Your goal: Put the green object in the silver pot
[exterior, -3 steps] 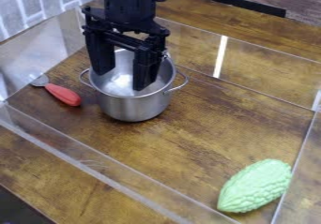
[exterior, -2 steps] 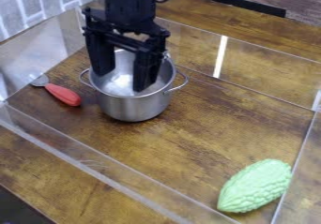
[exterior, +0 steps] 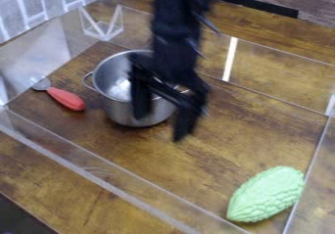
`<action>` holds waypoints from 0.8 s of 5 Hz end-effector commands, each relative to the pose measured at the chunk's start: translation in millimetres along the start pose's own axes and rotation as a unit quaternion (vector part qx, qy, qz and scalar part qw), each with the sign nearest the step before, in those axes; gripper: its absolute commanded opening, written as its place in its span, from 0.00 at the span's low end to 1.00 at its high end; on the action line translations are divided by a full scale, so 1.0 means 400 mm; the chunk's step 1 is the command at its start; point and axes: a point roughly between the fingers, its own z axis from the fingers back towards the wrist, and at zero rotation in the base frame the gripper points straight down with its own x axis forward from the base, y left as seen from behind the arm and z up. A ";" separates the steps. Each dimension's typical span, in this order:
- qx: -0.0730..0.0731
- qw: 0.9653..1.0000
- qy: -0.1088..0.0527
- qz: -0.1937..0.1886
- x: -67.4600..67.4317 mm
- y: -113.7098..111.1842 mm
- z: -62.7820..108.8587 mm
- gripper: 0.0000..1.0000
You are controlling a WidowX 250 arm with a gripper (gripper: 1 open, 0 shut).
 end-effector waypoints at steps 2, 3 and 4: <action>0.013 0.998 -0.048 -0.035 0.101 -0.204 0.026 1.00; 0.012 0.997 -0.049 -0.055 0.102 -0.211 -0.024 1.00; 0.011 0.998 -0.047 -0.049 0.109 -0.187 -0.078 1.00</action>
